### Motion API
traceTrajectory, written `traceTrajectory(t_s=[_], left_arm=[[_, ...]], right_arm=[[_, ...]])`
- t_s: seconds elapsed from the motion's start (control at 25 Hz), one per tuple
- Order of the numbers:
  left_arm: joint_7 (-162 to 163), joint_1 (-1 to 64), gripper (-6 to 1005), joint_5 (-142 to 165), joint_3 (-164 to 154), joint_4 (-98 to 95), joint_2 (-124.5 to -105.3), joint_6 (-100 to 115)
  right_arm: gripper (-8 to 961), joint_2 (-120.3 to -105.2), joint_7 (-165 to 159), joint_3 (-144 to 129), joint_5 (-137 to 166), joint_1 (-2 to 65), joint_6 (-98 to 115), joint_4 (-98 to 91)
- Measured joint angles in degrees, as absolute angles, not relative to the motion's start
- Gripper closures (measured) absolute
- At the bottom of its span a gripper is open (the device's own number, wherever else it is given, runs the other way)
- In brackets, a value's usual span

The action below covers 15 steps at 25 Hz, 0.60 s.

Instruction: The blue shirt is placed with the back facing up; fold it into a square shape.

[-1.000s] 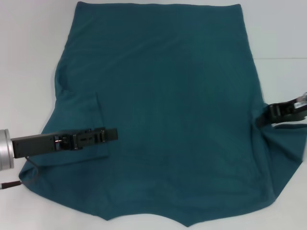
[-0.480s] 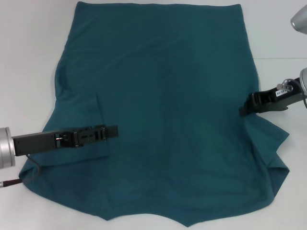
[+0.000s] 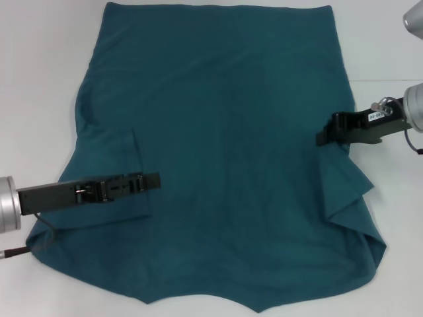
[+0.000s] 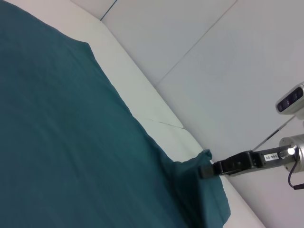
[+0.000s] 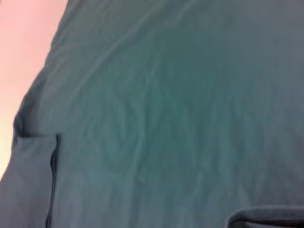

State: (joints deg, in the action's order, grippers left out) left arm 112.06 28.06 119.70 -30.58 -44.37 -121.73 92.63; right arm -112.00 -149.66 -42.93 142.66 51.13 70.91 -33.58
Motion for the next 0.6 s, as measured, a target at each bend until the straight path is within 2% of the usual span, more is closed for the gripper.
traceTrajectory(t_s=[0.6], left_arm=[[111.6,27.9,344,119.7,-30.5,-44.3,-121.82,91.6]], right_arm=[[875,-112.34,-149.9,-42.9,138.6,51.3,68.2,-31.1]])
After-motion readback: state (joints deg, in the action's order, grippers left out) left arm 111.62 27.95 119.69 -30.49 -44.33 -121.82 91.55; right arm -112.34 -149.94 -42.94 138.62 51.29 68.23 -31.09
